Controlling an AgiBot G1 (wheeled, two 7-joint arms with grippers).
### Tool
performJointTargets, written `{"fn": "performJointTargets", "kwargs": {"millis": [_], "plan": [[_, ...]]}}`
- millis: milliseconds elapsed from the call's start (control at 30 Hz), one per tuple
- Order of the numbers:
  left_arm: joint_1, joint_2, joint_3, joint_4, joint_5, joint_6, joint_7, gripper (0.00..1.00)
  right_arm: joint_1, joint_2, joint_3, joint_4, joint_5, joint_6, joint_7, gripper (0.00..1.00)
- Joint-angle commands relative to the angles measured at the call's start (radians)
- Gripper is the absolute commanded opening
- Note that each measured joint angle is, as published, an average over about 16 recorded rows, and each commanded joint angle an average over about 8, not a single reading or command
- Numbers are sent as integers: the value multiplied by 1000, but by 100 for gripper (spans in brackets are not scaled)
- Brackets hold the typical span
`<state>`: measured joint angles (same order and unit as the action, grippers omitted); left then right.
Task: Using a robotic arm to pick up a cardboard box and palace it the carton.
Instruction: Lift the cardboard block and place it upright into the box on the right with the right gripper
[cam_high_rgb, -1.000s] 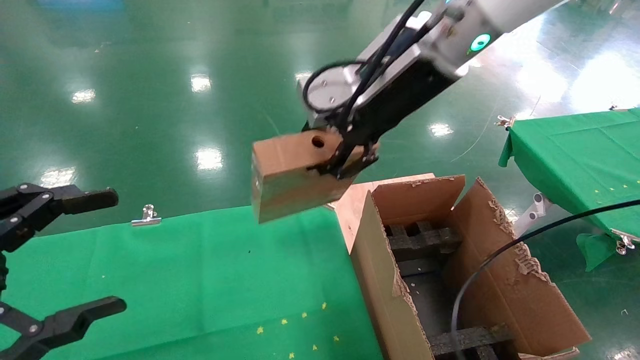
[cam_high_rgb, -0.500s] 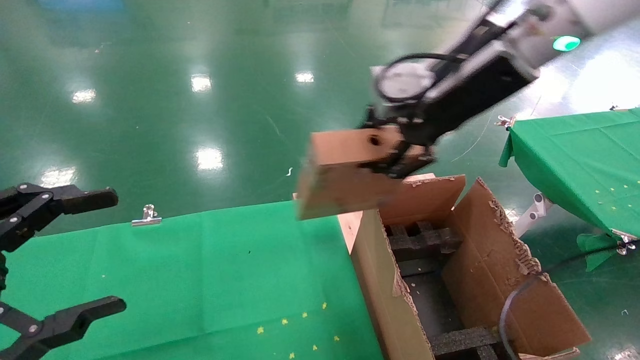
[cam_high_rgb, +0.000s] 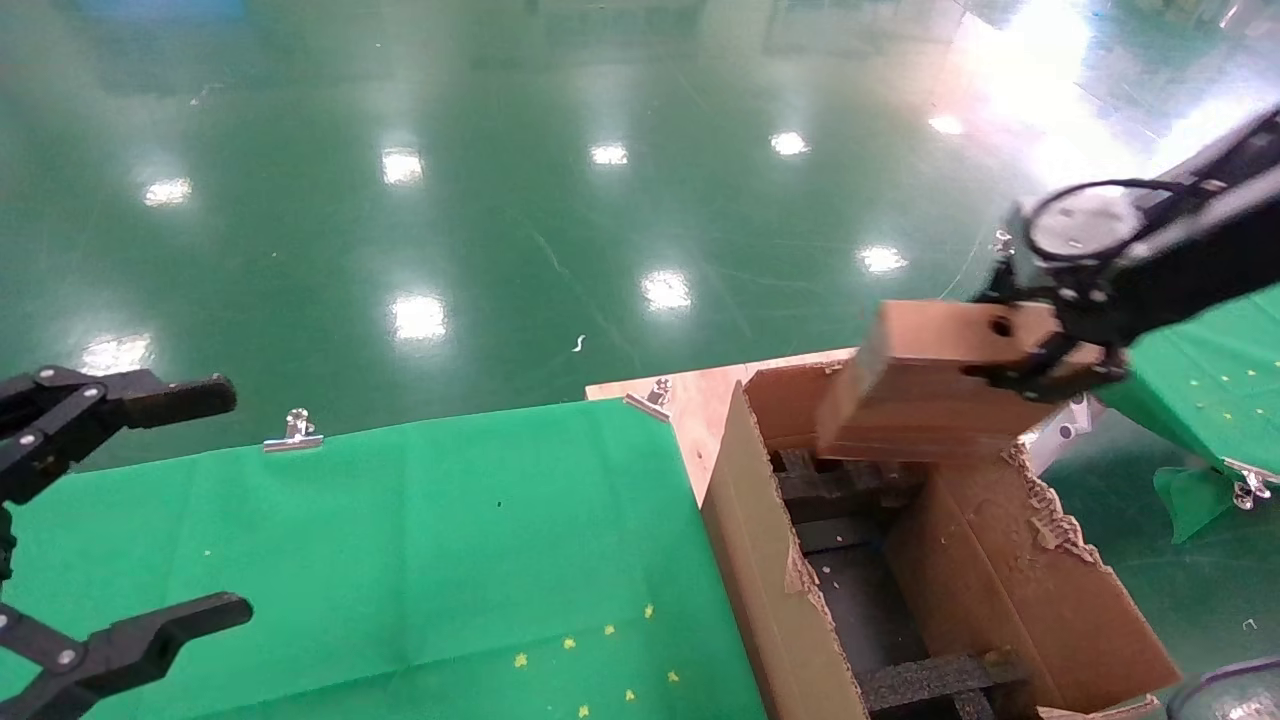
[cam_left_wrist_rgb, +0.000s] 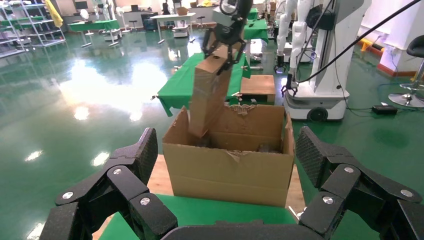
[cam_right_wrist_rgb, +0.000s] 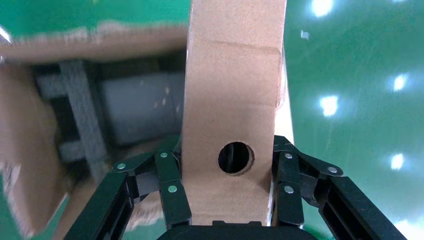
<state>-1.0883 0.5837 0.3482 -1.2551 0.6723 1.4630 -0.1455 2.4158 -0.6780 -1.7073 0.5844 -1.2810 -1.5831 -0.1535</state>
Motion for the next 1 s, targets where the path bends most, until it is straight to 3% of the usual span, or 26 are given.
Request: {"fn": "performJointTargets", "kwargs": {"millis": [33, 300, 700, 833, 1000], "plan": [[0, 0, 0, 0, 0, 0, 0, 100, 14, 27, -26, -7, -15, 2, -3, 0], [0, 0, 0, 0, 0, 0, 0, 100, -13, 77, -52, -1, 28, 18, 18, 0], [0, 0, 0, 0, 0, 0, 0, 100, -36, 82, -51, 5, 53, 29, 40, 0], [0, 0, 0, 0, 0, 0, 0, 100, -80, 96, -49, 28, 89, 67, 126, 0], [0, 0, 0, 0, 0, 0, 0, 100, -138, 149, -57, 134, 131, 125, 337, 0]]}}
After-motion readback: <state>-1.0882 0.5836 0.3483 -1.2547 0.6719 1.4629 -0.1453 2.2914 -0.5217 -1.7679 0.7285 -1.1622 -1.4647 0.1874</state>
